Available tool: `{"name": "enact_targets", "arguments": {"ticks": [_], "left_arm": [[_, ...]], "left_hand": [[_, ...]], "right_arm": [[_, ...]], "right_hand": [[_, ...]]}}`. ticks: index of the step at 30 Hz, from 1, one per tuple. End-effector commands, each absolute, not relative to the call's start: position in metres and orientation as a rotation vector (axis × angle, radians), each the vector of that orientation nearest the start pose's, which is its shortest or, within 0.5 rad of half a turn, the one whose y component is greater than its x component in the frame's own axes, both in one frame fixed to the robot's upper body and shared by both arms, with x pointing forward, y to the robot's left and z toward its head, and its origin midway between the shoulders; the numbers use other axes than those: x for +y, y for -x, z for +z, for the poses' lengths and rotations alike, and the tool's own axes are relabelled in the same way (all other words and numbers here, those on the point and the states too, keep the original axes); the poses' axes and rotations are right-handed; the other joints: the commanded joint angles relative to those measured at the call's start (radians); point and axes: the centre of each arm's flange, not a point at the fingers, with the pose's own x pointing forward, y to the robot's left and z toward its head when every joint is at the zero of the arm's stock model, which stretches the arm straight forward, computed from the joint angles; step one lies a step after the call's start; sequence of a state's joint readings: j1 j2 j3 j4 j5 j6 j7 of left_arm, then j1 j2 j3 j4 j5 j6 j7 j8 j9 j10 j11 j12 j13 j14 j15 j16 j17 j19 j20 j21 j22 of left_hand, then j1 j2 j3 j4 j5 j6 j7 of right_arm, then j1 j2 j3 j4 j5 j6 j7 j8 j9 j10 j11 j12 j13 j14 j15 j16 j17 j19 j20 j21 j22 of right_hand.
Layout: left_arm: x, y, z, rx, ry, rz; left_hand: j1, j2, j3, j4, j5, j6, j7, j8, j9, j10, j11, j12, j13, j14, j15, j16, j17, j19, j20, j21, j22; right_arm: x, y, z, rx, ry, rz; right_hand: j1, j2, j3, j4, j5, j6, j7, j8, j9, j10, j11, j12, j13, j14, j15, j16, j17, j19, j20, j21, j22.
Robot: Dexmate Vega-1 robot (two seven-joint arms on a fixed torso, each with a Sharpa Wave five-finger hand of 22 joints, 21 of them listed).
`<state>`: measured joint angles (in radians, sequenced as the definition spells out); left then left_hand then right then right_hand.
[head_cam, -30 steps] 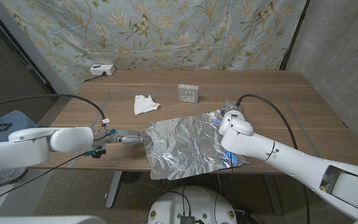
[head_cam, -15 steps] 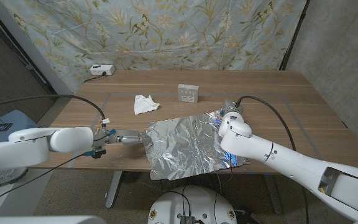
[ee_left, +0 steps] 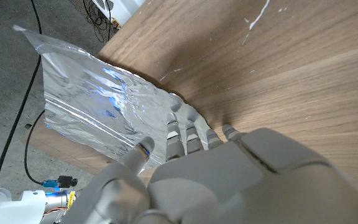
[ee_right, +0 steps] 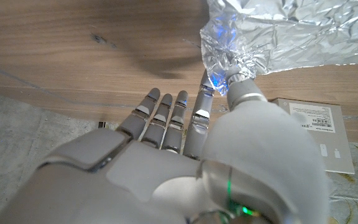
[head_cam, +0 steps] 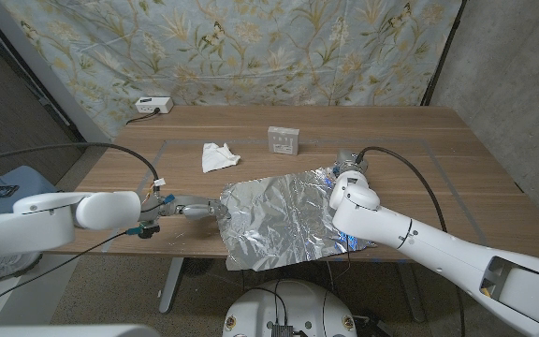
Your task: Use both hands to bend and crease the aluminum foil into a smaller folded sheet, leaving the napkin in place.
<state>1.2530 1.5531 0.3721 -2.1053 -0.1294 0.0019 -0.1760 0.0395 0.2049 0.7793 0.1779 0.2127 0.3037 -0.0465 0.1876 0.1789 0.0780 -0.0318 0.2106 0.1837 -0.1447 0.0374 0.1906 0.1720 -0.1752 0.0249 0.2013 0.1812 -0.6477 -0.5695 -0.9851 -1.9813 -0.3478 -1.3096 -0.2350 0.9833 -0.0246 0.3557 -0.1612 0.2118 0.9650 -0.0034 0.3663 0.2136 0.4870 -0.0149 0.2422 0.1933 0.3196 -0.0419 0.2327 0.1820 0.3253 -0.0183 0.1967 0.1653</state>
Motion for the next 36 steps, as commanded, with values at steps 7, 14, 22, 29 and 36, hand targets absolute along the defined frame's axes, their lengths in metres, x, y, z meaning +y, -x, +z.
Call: {"name": "enact_targets", "arguments": {"ticks": [7,14,22,29,36], "left_arm": [[0.3074,-0.4792,-0.085,-0.223,-1.402,-0.625],[0.3086,-0.4796,-0.0853,-0.219,-1.398,-0.615],[0.31,-0.4803,-0.0848,-0.218,-1.39,-0.611],[0.3102,-0.4805,-0.0849,-0.219,-1.39,-0.614],[0.31,-0.4808,-0.0848,-0.219,-1.389,-0.614]], "left_hand": [[0.005,-0.008,0.002,-0.008,-0.004,0.001,-0.003,-0.003,0.006,-0.008,-0.001,-0.003,0.005,-0.004,-0.008,-0.003,0.003,-0.108,-0.004,0.007,0.003],[0.006,-0.008,0.002,-0.009,-0.004,0.001,-0.003,-0.003,0.006,-0.008,-0.001,-0.003,0.005,-0.003,-0.009,-0.003,0.002,-0.107,-0.004,0.007,0.003],[0.007,-0.009,0.002,-0.01,-0.005,0.001,-0.003,-0.003,0.006,-0.007,-0.002,-0.002,0.005,-0.002,-0.009,-0.003,0.002,-0.107,-0.004,0.007,0.003],[0.008,-0.009,0.001,-0.01,-0.005,0.001,-0.004,-0.003,0.005,-0.007,-0.001,-0.002,0.005,-0.002,-0.009,-0.003,0.002,-0.106,-0.004,0.007,0.003],[0.009,-0.009,0.001,-0.011,-0.006,0.002,-0.004,-0.003,0.005,-0.007,-0.001,-0.002,0.005,-0.003,-0.009,-0.004,0.002,-0.106,-0.004,0.008,0.003]], "right_arm": [[-0.146,-0.572,-0.0483,-0.095,1.191,-0.343],[-0.1455,-0.5732,-0.05,-0.107,1.185,-0.352],[-0.144,-0.5747,-0.051,-0.113,1.18,-0.358],[-0.1431,-0.5749,-0.0509,-0.122,1.178,-0.365],[-0.143,-0.5725,-0.049,-0.132,1.177,-0.369]], "right_hand": [[0.028,0.001,-0.009,-0.001,0.0,0.048,-0.003,0.011,0.003,0.044,-0.009,0.001,0.002,0.038,-0.029,0.006,0.003,0.029,-0.01,0.007,0.003],[0.045,0.002,-0.013,-0.003,0.002,0.066,-0.011,0.012,0.002,0.064,-0.009,0.0,0.001,0.053,-0.034,0.006,0.003,0.04,-0.015,0.006,0.003],[0.065,0.002,-0.018,-0.004,0.004,0.099,-0.022,0.015,0.001,0.09,-0.013,-0.002,0.001,0.075,-0.045,0.007,0.003,0.054,-0.024,0.005,0.003],[0.089,0.007,-0.02,-0.005,0.006,0.135,-0.026,0.02,-0.001,0.124,-0.021,0.0,-0.001,0.093,-0.055,0.008,0.004,0.064,-0.032,0.004,0.003],[0.104,0.011,-0.021,-0.005,0.007,0.144,-0.026,0.017,-0.003,0.137,-0.03,-0.002,-0.002,0.103,-0.058,0.008,0.004,0.069,-0.037,0.002,0.003]]}}
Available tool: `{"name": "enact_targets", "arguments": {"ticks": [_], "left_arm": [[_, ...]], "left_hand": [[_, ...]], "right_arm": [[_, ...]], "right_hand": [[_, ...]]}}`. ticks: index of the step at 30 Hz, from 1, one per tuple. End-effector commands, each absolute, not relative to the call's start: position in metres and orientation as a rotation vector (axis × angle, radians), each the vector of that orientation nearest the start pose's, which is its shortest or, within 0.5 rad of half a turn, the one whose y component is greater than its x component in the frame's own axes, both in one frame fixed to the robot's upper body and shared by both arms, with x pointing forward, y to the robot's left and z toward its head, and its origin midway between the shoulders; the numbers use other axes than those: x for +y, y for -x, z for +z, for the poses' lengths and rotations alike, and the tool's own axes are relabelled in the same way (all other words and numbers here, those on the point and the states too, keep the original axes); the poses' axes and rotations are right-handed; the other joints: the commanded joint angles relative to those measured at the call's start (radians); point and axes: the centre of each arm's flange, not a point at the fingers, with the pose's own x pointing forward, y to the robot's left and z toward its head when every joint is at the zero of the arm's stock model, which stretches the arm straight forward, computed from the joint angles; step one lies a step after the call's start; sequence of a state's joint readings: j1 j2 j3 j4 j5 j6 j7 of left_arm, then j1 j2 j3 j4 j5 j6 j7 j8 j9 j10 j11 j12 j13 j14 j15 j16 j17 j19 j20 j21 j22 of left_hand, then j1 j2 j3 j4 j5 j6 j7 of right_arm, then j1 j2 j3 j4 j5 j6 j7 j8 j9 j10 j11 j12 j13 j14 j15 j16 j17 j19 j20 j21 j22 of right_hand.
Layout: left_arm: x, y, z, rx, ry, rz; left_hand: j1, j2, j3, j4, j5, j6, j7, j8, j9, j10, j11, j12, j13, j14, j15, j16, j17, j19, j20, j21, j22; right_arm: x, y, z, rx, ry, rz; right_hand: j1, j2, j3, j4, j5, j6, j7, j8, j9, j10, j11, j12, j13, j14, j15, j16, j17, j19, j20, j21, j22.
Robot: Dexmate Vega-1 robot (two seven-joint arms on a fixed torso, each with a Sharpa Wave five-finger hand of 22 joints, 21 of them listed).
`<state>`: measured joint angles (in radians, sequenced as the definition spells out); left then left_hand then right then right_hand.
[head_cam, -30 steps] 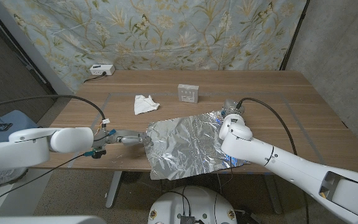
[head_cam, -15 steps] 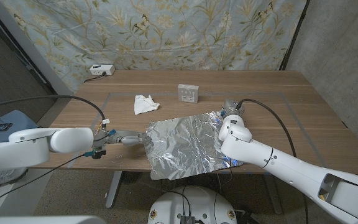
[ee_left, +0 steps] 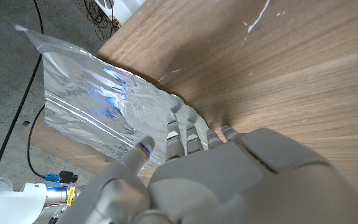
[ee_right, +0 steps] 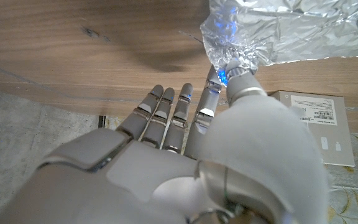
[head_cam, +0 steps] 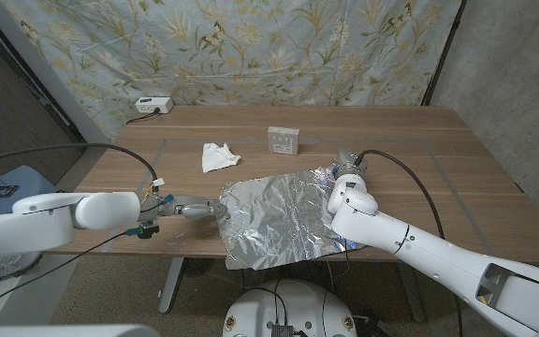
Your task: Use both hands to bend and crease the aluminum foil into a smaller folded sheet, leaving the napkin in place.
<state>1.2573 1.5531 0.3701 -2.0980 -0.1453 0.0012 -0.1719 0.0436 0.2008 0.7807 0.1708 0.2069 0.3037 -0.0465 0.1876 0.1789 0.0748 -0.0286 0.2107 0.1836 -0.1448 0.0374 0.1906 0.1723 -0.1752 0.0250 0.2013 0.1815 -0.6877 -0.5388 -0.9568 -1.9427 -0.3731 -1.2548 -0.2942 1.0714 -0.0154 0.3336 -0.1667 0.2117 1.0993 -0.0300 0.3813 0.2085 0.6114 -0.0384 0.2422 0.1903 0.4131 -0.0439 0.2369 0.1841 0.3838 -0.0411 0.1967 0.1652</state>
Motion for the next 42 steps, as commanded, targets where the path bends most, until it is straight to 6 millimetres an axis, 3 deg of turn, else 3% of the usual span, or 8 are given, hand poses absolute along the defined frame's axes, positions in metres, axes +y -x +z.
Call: {"name": "enact_targets", "arguments": {"ticks": [1,15,42], "left_arm": [[0.31,-0.481,-0.085,-0.221,-1.392,-0.617],[0.31,-0.481,-0.086,-0.216,-1.387,-0.62],[0.314,-0.482,-0.087,-0.21,-1.366,-0.619]], "left_hand": [[0.005,-0.005,0.0,-0.004,0.0,0.002,-0.003,-0.003,0.005,-0.004,-0.004,-0.002,0.005,-0.003,-0.009,-0.004,0.001,-0.106,-0.004,0.008,0.003],[0.008,-0.006,0.0,-0.006,-0.001,0.001,-0.002,-0.003,0.005,-0.004,-0.005,-0.002,0.005,-0.001,-0.01,-0.004,0.001,-0.105,-0.004,0.008,0.003],[0.012,-0.006,0.0,-0.009,-0.002,0.003,-0.002,-0.003,0.005,-0.005,-0.004,-0.002,0.005,-0.001,-0.01,-0.005,0.0,-0.103,-0.005,0.008,0.003]], "right_arm": [[-0.143,-0.572,-0.048,-0.134,1.176,-0.372],[-0.143,-0.569,-0.048,-0.147,1.174,-0.378],[-0.136,-0.546,-0.022,-0.18,1.195,-0.376]], "right_hand": [[0.017,0.002,0.001,0.0,0.007,0.012,0.0,0.002,0.002,0.013,-0.007,-0.003,0.001,0.011,-0.057,0.004,0.002,0.01,-0.015,0.002,0.003],[0.027,0.006,-0.005,0.004,0.005,0.029,-0.003,-0.001,0.0,0.029,-0.012,-0.006,0.0,0.027,-0.06,0.007,0.004,0.017,-0.018,0.002,0.004],[0.035,0.016,-0.017,0.01,0.002,0.041,-0.003,-0.012,-0.002,0.038,-0.004,-0.017,-0.001,0.032,-0.053,0.004,0.007,0.018,-0.016,-0.002,0.004]]}}
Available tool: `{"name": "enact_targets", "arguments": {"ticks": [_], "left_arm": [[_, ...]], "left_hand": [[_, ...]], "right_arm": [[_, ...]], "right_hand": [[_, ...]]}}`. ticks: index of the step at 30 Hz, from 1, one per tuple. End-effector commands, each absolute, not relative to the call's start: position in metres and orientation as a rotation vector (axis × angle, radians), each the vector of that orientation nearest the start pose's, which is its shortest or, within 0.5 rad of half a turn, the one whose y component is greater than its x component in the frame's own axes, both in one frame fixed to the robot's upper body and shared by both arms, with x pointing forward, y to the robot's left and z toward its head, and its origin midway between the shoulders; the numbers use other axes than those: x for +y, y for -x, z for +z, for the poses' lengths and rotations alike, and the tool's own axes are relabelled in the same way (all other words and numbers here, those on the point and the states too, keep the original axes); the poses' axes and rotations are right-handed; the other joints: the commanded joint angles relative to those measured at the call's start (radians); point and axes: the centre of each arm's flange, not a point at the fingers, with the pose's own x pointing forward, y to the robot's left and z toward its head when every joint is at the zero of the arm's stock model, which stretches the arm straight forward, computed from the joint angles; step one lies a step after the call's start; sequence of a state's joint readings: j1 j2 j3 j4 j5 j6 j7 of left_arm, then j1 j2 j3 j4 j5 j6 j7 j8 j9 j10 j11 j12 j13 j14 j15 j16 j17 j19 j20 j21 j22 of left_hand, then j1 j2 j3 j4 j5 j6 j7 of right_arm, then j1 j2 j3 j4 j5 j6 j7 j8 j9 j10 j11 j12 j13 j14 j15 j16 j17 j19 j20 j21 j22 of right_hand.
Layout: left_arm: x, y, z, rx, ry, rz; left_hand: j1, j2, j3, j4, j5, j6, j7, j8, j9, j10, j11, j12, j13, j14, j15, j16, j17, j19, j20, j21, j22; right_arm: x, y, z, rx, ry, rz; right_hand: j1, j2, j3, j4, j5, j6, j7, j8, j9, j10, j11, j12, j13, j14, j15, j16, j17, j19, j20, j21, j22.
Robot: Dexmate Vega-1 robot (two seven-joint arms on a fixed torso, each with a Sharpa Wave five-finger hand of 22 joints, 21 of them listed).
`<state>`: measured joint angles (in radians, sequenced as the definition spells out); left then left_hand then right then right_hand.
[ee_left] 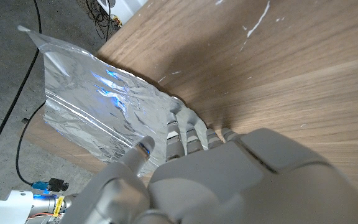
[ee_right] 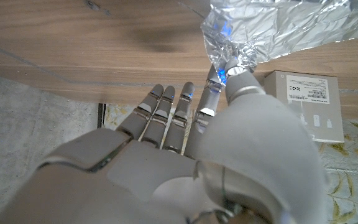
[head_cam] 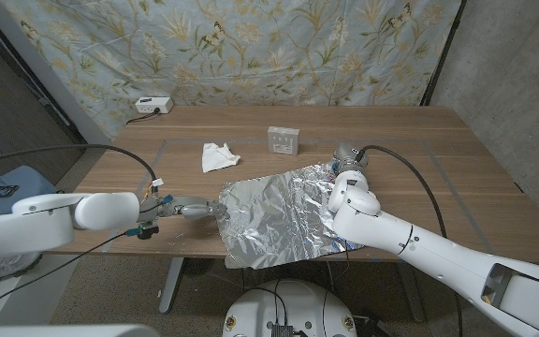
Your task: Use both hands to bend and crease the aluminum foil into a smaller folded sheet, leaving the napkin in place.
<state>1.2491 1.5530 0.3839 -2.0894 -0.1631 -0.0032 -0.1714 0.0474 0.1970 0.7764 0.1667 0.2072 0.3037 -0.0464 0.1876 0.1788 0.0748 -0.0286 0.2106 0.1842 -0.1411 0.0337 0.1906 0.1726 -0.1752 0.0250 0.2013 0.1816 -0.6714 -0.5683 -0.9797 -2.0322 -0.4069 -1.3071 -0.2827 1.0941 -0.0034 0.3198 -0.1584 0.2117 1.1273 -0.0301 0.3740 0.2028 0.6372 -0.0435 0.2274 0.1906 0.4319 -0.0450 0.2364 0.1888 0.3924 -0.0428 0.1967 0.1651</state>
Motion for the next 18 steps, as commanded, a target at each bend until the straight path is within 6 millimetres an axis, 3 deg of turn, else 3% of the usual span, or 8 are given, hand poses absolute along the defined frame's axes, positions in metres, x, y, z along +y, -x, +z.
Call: {"name": "enact_targets", "arguments": {"ticks": [1,18], "left_arm": [[0.314,-0.482,-0.087,-0.206,-1.366,-0.614],[0.315,-0.482,-0.086,-0.207,-1.364,-0.608]], "left_hand": [[0.009,-0.002,0.004,-0.005,-0.003,0.003,-0.002,-0.002,0.005,-0.005,-0.004,-0.002,0.005,-0.005,-0.006,-0.005,0.0,-0.103,-0.004,0.008,0.002],[0.011,-0.003,0.004,-0.007,-0.003,0.003,-0.002,-0.003,0.005,-0.006,-0.005,-0.003,0.005,-0.004,-0.007,-0.005,0.0,-0.102,-0.003,0.008,0.002]], "right_arm": [[-0.136,-0.545,-0.02,-0.181,1.198,-0.371],[-0.13,-0.526,-0.006,-0.232,1.22,-0.363]], "right_hand": [[0.013,0.004,-0.003,0.002,0.002,0.014,-0.002,-0.005,0.003,0.013,0.006,-0.002,-0.001,0.014,-0.051,0.004,0.002,0.009,-0.014,-0.002,0.004],[0.019,0.009,-0.011,0.004,-0.001,0.019,0.004,-0.014,0.003,0.012,0.005,-0.011,-0.001,0.014,-0.044,0.001,0.003,0.007,-0.008,-0.004,0.004]]}}
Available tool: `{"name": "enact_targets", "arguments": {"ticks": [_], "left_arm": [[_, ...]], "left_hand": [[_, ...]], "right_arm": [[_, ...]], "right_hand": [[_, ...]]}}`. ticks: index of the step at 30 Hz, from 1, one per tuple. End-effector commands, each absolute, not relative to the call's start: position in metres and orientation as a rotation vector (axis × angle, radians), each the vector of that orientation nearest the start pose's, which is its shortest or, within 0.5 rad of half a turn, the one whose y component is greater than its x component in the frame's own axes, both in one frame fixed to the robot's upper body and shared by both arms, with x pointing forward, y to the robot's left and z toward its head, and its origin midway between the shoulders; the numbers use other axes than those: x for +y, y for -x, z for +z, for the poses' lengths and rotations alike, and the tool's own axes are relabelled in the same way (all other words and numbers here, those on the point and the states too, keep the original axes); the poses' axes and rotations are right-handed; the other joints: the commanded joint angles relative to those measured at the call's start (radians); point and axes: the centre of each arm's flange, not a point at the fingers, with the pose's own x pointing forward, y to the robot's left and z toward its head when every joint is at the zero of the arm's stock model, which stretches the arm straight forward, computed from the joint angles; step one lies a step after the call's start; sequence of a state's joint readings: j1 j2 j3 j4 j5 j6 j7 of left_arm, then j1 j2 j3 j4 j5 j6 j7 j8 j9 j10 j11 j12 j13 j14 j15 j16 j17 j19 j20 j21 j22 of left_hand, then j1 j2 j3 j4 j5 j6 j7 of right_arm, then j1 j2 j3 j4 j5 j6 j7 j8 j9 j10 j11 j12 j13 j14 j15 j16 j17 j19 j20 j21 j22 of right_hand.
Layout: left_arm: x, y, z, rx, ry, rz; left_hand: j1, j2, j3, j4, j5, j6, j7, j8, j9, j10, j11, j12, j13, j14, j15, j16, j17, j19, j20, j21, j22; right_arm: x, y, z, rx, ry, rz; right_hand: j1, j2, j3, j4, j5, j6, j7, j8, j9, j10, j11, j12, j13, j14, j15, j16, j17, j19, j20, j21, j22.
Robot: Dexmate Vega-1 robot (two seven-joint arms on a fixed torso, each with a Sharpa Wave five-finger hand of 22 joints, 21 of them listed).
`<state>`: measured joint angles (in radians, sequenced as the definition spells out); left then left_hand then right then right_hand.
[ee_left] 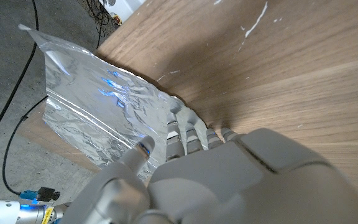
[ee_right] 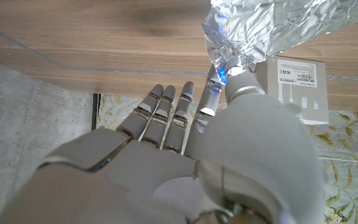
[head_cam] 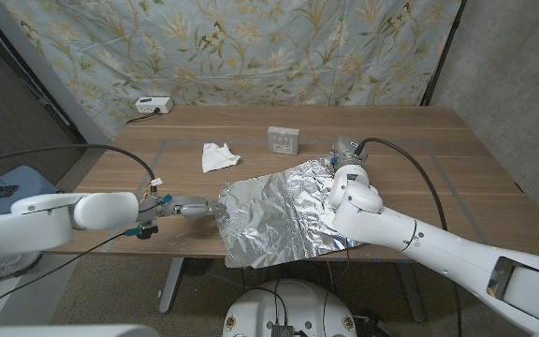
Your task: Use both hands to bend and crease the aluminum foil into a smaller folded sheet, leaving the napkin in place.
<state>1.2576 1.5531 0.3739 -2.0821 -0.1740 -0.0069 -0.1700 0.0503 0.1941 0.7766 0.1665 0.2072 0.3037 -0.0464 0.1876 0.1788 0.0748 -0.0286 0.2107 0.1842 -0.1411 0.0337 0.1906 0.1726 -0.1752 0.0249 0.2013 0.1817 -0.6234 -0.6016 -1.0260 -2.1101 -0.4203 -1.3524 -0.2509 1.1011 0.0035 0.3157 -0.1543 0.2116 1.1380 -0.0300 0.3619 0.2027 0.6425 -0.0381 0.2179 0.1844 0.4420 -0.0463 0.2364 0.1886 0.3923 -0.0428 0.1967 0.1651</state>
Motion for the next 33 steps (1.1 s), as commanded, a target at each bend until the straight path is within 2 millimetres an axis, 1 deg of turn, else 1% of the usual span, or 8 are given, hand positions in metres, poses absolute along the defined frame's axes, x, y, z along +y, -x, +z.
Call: {"name": "enact_targets", "arguments": {"ticks": [1,10,11,12,23,31,32,33], "left_arm": [[0.315,-0.482,-0.086,-0.207,-1.365,-0.608],[0.314,-0.482,-0.084,-0.212,-1.376,-0.605],[0.314,-0.482,-0.084,-0.214,-1.376,-0.605],[0.315,-0.482,-0.084,-0.211,-1.375,-0.598],[0.318,-0.483,-0.084,-0.205,-1.359,-0.599],[0.32,-0.485,-0.086,-0.203,-1.341,-0.594],[0.32,-0.485,-0.087,-0.202,-1.343,-0.591],[0.32,-0.486,-0.087,-0.205,-1.343,-0.596]], "left_hand": [[0.009,0.0,0.004,-0.007,-0.003,0.002,-0.003,-0.003,0.005,-0.006,-0.005,-0.003,0.005,-0.004,-0.007,-0.005,0.0,-0.102,-0.002,0.008,0.002],[0.01,0.0,0.004,-0.008,-0.003,0.003,-0.003,-0.003,0.005,-0.005,-0.004,-0.002,0.005,-0.004,-0.007,-0.006,-0.001,-0.101,-0.001,0.009,0.002],[0.011,0.0,0.004,-0.008,-0.003,0.003,-0.001,-0.003,0.005,-0.006,-0.004,-0.003,0.005,-0.004,-0.007,-0.006,-0.001,-0.101,-0.001,0.009,0.002],[0.011,0.0,0.004,-0.008,-0.003,0.003,-0.001,-0.003,0.005,-0.005,-0.004,-0.002,0.005,-0.004,-0.007,-0.006,-0.001,-0.1,0.0,0.009,0.002],[0.013,-0.001,0.005,-0.01,-0.003,0.003,-0.003,-0.003,0.005,-0.006,-0.005,-0.002,0.005,-0.003,-0.007,-0.006,-0.001,-0.098,0.0,0.009,0.002],[0.014,-0.001,0.005,-0.01,-0.003,0.002,-0.002,-0.003,0.005,-0.005,-0.005,-0.002,0.005,-0.003,-0.008,-0.006,-0.001,-0.097,0.001,0.01,0.002],[0.014,-0.001,0.005,-0.01,-0.003,0.002,-0.002,-0.003,0.005,-0.005,-0.005,-0.002,0.005,-0.003,-0.008,-0.006,-0.001,-0.097,0.001,0.01,0.002],[0.015,-0.001,0.005,-0.01,-0.003,0.002,-0.002,-0.003,0.005,-0.005,-0.005,-0.002,0.005,-0.003,-0.008,-0.006,-0.001,-0.097,0.001,0.01,0.002]], "right_arm": [[-0.13,-0.525,-0.005,-0.234,1.221,-0.364],[-0.126,-0.517,0.003,-0.254,1.233,-0.358],[-0.126,-0.516,0.004,-0.257,1.234,-0.36],[-0.125,-0.515,0.005,-0.259,1.236,-0.358],[-0.112,-0.51,0.018,-0.271,1.263,-0.328],[-0.107,-0.507,0.022,-0.265,1.283,-0.302],[-0.106,-0.506,0.022,-0.265,1.28,-0.3],[-0.105,-0.506,0.023,-0.265,1.281,-0.295]], "right_hand": [[0.012,0.003,-0.008,0.0,-0.001,0.009,0.004,-0.002,0.003,0.008,0.001,-0.002,0.005,0.004,-0.042,0.001,0.003,0.007,-0.008,-0.004,0.004],[0.015,0.005,-0.012,0.001,-0.002,0.013,0.003,-0.006,0.003,0.012,0.003,-0.004,0.005,0.008,-0.041,0.001,0.004,0.007,-0.007,-0.004,0.004],[0.016,0.006,-0.012,0.0,-0.002,0.012,0.004,-0.007,0.003,0.012,-0.004,-0.005,0.005,0.008,-0.04,0.0,0.004,0.007,-0.007,-0.004,0.004],[0.017,0.007,-0.013,0.0,-0.003,0.014,0.002,-0.008,0.003,0.013,0.004,-0.005,0.005,0.009,-0.04,0.0,0.004,0.007,-0.008,-0.005,0.004],[0.02,0.011,-0.016,0.001,-0.004,0.012,0.006,-0.013,0.003,0.011,0.006,-0.009,0.005,0.007,-0.033,-0.002,0.005,0.006,-0.007,-0.005,0.004],[0.022,0.016,-0.019,0.002,-0.006,0.009,0.011,-0.018,0.004,0.005,0.013,-0.013,0.005,0.005,-0.029,-0.003,0.005,0.002,-0.005,-0.006,0.004],[0.023,0.017,-0.019,0.002,-0.007,0.01,0.012,-0.018,0.004,0.006,0.01,-0.013,0.006,0.005,-0.029,-0.004,0.006,0.002,-0.005,-0.006,0.004],[0.023,0.017,-0.019,0.002,-0.007,0.01,0.012,-0.019,0.004,0.007,0.014,-0.013,0.006,0.007,-0.031,-0.003,0.006,0.002,-0.005,-0.006,0.004]]}}
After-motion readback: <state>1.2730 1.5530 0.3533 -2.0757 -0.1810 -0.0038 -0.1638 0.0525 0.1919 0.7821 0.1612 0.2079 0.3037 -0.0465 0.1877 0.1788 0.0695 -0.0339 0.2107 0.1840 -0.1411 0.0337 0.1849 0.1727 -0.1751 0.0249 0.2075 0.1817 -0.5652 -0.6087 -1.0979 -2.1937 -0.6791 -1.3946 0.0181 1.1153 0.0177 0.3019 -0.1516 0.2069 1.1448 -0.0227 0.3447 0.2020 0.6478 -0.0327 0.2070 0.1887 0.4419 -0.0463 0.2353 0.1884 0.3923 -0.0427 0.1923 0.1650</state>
